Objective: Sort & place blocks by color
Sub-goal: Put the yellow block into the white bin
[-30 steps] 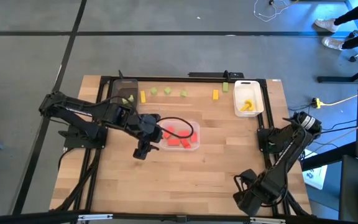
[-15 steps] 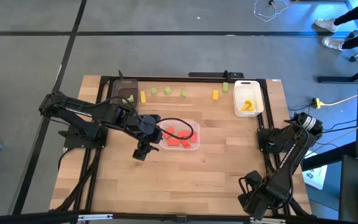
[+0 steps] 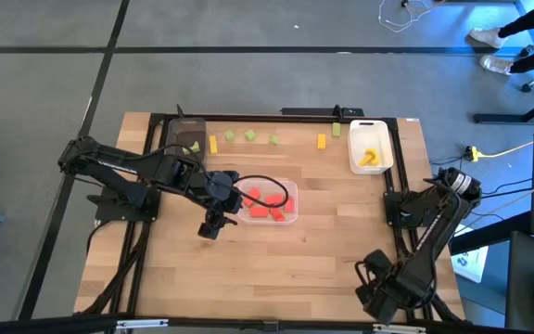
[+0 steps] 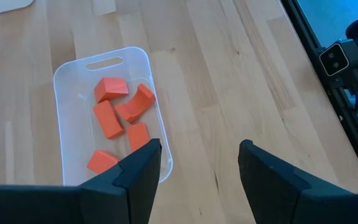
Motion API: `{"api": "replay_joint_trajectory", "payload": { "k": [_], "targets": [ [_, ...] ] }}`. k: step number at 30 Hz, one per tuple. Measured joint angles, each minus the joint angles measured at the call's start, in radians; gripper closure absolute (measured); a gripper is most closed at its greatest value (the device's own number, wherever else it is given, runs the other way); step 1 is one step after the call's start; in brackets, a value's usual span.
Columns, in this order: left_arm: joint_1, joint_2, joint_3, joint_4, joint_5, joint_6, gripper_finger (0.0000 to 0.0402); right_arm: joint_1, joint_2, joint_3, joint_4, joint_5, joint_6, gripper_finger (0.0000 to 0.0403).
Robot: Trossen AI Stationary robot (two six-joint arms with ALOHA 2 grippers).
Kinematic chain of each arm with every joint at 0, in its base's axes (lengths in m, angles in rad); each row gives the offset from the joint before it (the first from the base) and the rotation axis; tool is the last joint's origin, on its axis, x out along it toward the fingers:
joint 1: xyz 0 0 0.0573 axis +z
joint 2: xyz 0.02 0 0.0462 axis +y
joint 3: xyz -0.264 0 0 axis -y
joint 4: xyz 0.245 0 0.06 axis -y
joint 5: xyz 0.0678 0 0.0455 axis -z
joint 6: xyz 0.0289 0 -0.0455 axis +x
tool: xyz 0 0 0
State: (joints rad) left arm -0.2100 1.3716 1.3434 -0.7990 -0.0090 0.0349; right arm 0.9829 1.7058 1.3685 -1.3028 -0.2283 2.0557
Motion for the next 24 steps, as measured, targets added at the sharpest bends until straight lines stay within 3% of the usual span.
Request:
{"api": "replay_joint_trajectory", "payload": {
  "k": [10, 19, 24],
  "targets": [
    [0.0, 0.0, 0.0, 0.0, 0.0, -0.001, 0.02, -0.012, -0.003, -0.036, -0.023, 0.034, -0.081, 0.0231],
    [0.0, 0.0, 0.0, 0.0, 0.0, -0.006, 0.02, -0.025, -0.118, -0.287, 0.363, -0.035, -0.087, 0.0259],
    [0.0, 0.0, 0.0, 0.0, -0.001, -0.006, 0.02, -0.035, -0.136, -0.314, 0.335, -0.072, -0.1, 0.0263]
  ]
}}
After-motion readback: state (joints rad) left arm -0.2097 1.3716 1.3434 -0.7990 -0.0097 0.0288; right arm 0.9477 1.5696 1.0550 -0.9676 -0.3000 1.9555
